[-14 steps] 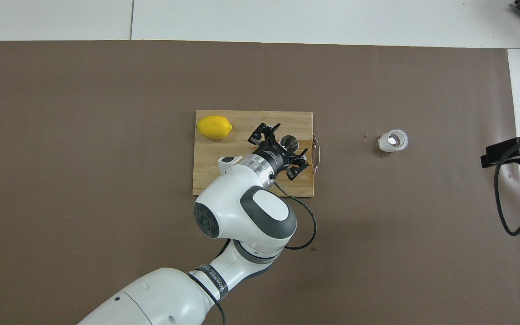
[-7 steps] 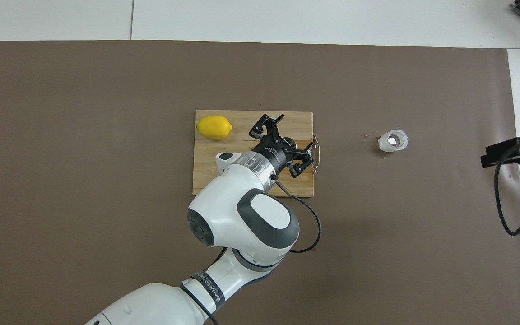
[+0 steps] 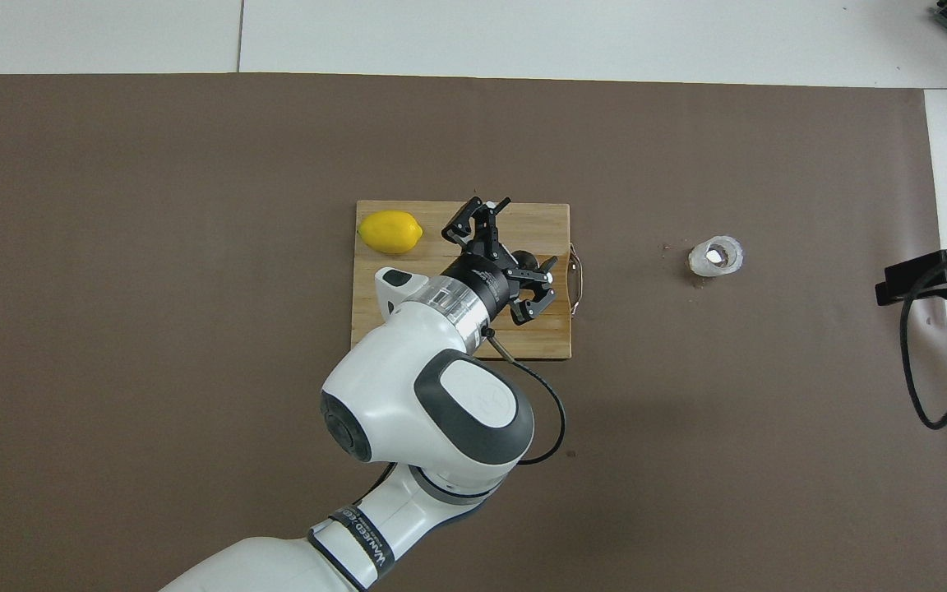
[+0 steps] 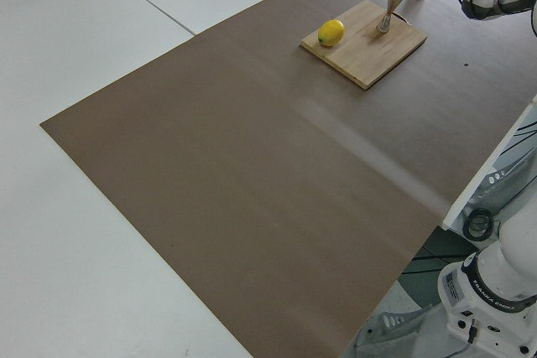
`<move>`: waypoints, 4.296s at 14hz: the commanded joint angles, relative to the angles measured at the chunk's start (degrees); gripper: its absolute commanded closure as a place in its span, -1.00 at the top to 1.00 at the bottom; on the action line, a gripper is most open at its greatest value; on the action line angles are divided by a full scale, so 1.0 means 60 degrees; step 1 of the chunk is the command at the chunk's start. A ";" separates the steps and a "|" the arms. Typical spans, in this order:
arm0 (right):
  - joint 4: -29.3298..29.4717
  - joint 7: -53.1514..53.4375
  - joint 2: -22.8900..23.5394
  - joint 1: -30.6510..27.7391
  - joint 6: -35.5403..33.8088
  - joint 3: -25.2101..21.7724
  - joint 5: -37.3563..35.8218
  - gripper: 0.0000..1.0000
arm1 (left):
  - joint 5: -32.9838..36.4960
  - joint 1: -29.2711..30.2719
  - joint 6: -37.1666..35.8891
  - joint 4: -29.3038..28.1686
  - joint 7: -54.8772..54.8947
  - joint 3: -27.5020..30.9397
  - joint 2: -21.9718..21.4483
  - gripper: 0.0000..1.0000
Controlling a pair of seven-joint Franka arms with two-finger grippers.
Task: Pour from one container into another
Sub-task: 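Withdraw the left gripper while the right gripper reaches the white cup, then grasp the small white cup with the right gripper and lift it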
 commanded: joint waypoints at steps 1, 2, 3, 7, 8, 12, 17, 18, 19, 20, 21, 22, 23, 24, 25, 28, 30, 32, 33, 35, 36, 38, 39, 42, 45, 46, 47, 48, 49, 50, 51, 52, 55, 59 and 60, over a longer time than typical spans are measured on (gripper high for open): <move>-0.0067 0.0155 -0.0126 -0.0098 -0.0078 0.0065 0.0000 1.00 | -0.0108 0.0171 0.0026 -0.0716 0.0937 0.0054 -0.0552 1.00; -0.0067 0.0155 -0.0126 -0.0098 -0.0078 0.0065 0.0000 1.00 | -0.0093 0.0447 -0.0003 -0.0819 0.1157 0.0054 -0.0597 1.00; -0.0067 0.0155 -0.0126 -0.0098 -0.0078 0.0065 0.0000 1.00 | -0.0093 0.0537 -0.0061 -0.0834 0.1232 0.0054 -0.0612 1.00; -0.0067 0.0155 -0.0126 -0.0098 -0.0078 0.0065 0.0000 1.00 | -0.0064 0.1195 -0.0777 -0.0835 0.1379 0.0054 -0.0713 1.00; -0.0067 0.0155 -0.0126 -0.0098 -0.0165 0.0065 0.0000 1.00 | -0.0049 0.1502 -0.1128 -0.0835 0.1379 0.0054 -0.0743 1.00; -0.0082 0.0111 -0.0141 -0.0083 -0.0181 0.0065 0.0000 1.00 | 0.0431 0.2456 -0.2727 -0.0864 0.1365 0.0068 -0.0948 1.00; -0.0870 -0.2298 -0.0477 -0.0230 0.0489 0.0006 0.0000 1.00 | 0.1457 0.3042 -0.4146 -0.1069 0.1365 0.0083 -0.1110 1.00; -0.1250 -0.3190 -0.0652 -0.0201 0.0971 0.0006 0.0000 1.00 | 0.1648 0.3246 -0.4540 -0.1084 0.1365 0.0083 -0.1197 1.00; -0.1747 -0.3968 -0.0842 -0.0215 0.1469 0.0006 0.0014 1.00 | 0.1969 0.3408 -0.4994 -0.1098 0.1379 0.0098 -0.1241 1.00; -0.2201 -0.4715 -0.1032 -0.0259 0.1953 -0.0008 0.0000 1.00 | 0.2364 0.3569 -0.5230 -0.1113 0.1365 0.0098 -0.1256 1.00; -0.2583 -0.5419 -0.1165 -0.0259 0.2494 -0.0008 0.0000 1.00 | 0.2890 0.3614 -0.5407 -0.1142 0.1365 0.0098 -0.1256 1.00; -0.2775 -0.6151 -0.1181 -0.0245 0.2993 -0.0008 0.0000 1.00 | 0.3533 0.3629 -0.5553 -0.1229 0.1379 0.0098 -0.1271 1.00; -0.2980 -0.6956 -0.1166 -0.0259 0.3317 -0.0008 0.0000 1.00 | 0.4221 0.3687 -0.5946 -0.1332 0.1379 0.0243 -0.1372 1.00; -0.3200 -0.7646 -0.1137 -0.0274 0.3668 -0.0023 0.0014 1.00 | 0.5084 0.3847 -0.6632 -0.1347 0.1379 0.0375 -0.1402 1.00; -0.3332 -0.8421 -0.1006 -0.0405 0.4005 -0.0023 0.0029 1.00 | 0.6166 0.4008 -0.7407 -0.1347 0.1365 0.0492 -0.1504 1.00; -0.3377 -1.0736 -0.0202 -0.0669 0.4942 -0.0023 0.1007 1.00 | 0.8528 0.4433 -0.8920 -0.1158 0.1379 0.0698 -0.1622 1.00; -0.3378 -1.2229 0.0456 -0.0961 0.5456 -0.0023 0.1942 1.00 | 0.9438 0.4711 -0.9477 -0.1098 0.1379 0.0713 -0.1739 1.00; -0.3378 -1.4219 0.1233 -0.1269 0.6172 -0.0023 0.3567 1.00 | 1.0828 0.4990 -1.0282 -0.0750 0.1409 0.0698 -0.1783 1.00; -0.3378 -1.4868 0.1497 -0.1285 0.6553 -0.0023 0.3907 1.00 | 1.1226 0.5078 -1.0634 -0.0428 0.1409 0.0698 -0.1740 1.00; -0.3363 -1.5588 0.1981 -0.1343 0.6660 -0.0023 0.4769 1.00 | 1.2191 0.5152 -1.1090 -0.0046 0.1409 0.0713 -0.1725 1.00; -0.3348 -1.6041 0.2230 -0.1329 0.6689 -0.0008 0.5384 1.00 | 1.2821 0.5225 -1.1469 0.0174 0.1423 0.0698 -0.1725 1.00; -0.3319 -1.6965 0.2509 -0.1271 0.6675 -0.0008 0.5930 1.00 | 1.3251 0.5430 -1.2129 0.0643 0.1947 0.0698 -0.1696 1.00; -0.3333 -1.7346 0.2598 -0.1227 0.6616 -0.0008 0.5961 1.00 | 1.3455 0.5489 -1.2408 0.0717 0.2748 0.0713 -0.1725 1.00; -0.3304 -1.8488 0.3270 -0.1314 0.6513 0.0050 0.6586 1.00 | 1.4669 0.5708 -1.3113 0.0762 0.5752 0.0713 -0.1813 1.00; -0.2954 -1.9911 0.4062 -0.1315 0.6557 0.0065 0.7571 1.00 | 1.5739 0.5972 -1.3653 0.0849 0.7291 0.0713 -0.1959 1.00; -0.2953 -1.9913 0.4063 -0.1256 0.6572 0.0065 0.7573 1.00 | 1.5916 0.5987 -1.3960 0.0937 0.7993 0.0713 -0.2017 1.00; -0.2953 -2.0000 0.4165 -0.1299 0.6543 0.0065 0.7587 1.00 | 1.6106 0.6031 -1.4253 0.0938 0.8494 0.0713 -0.2090 1.00; -0.2851 -2.0161 0.4383 -0.1314 0.6543 0.0108 0.7660 1.00 | 1.6355 0.6162 -1.4474 0.0865 0.8861 0.0698 -0.2265 1.00; -0.2821 -2.0191 0.4487 -0.1314 0.6528 0.0196 0.7864 1.00 | 1.6372 0.6265 -1.4693 0.0836 0.9068 0.0698 -0.2426 1.00; -0.2821 -2.0206 0.4546 -0.1285 0.6542 0.0211 0.7967 1.00 | 1.6372 0.6425 -1.4957 0.0821 0.9200 0.0698 -0.2530 1.00; -0.2821 -2.0206 0.4561 -0.1227 0.6543 0.0211 0.7997 1.00 | 1.6328 0.6572 -1.5351 0.0835 0.9231 0.0713 -0.2719 1.00; -0.2821 -2.0206 0.4561 -0.1183 0.6543 0.0211 0.7998 1.00 | 1.6255 0.6747 -1.5645 0.0821 0.9216 0.0713 -0.2823 1.00; -0.2836 -2.0206 0.4561 -0.1109 0.6557 0.0270 0.7998 1.00 | 1.6094 0.6910 -1.5721 0.0616 0.9231 0.0713 -0.3101 1.00; -0.2894 -2.0177 0.4561 -0.0933 0.6645 0.0256 0.8012 1.00 | 1.6064 0.6910 -1.5677 -0.0161 0.9436 0.0713 -0.3717 1.00; -0.2938 -2.0177 0.4590 -0.0904 0.6703 0.0255 0.7983 1.00 | 1.6064 0.6910 -1.5692 -0.0146 0.9422 0.0713 -0.3717 1.00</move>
